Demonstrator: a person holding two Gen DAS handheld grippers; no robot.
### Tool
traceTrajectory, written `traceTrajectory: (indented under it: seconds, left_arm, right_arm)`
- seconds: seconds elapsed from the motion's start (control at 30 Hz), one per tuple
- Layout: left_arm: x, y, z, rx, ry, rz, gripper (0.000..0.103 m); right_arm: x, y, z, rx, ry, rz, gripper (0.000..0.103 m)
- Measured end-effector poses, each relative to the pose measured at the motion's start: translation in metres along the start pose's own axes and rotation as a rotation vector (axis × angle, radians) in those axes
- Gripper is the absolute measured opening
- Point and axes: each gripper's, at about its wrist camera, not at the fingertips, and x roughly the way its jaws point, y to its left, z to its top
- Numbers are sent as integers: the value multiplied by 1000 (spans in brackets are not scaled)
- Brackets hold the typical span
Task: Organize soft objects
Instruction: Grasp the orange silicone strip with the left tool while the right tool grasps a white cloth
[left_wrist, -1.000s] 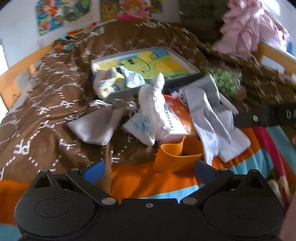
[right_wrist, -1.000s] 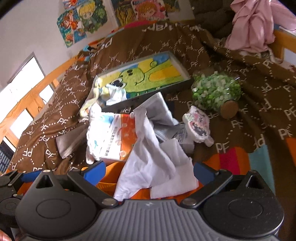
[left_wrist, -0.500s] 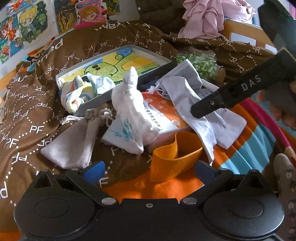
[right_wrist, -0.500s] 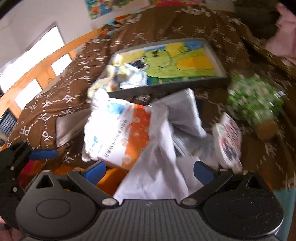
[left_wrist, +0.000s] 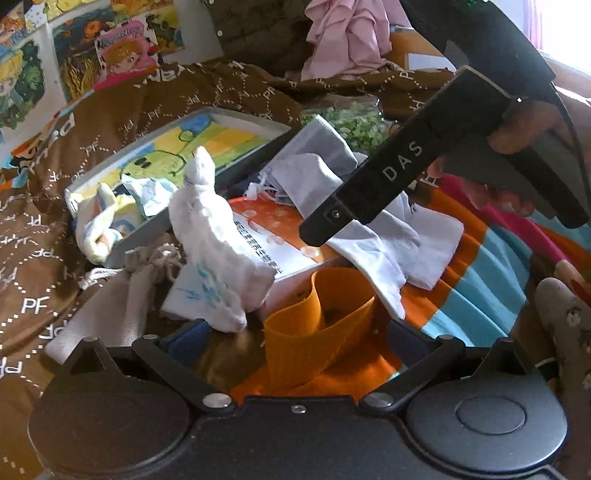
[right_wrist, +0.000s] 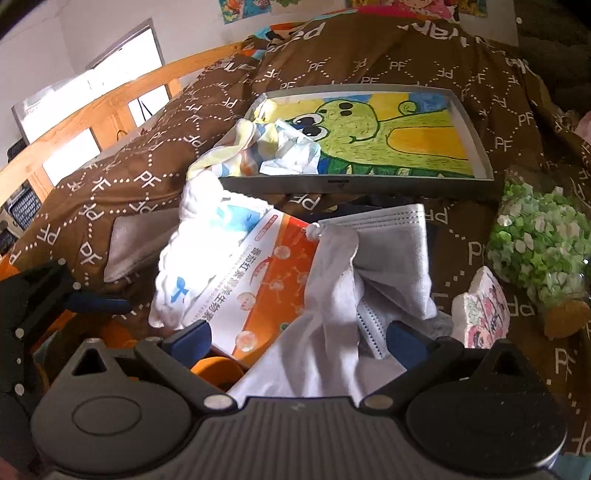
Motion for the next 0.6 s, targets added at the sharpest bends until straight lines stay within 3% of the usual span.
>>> traceTrajectory:
  seconds: [0.27, 0.4, 0.53, 0.6]
  left_arm:
    - [8, 5, -1, -35, 40, -39, 87]
    - [9, 6, -1, -44, 49, -42, 82]
    - [14, 10, 1, -80, 108, -42, 82]
    - [15, 15, 0, -111, 113, -41, 75]
  right_arm:
    - [5, 5, 0, -18, 3, 10, 94]
    - [8, 7, -2, -27, 34, -1, 90]
    - [10, 9, -4, -35, 66, -1, 85]
    - [12, 10, -6, -33, 87, 12, 82]
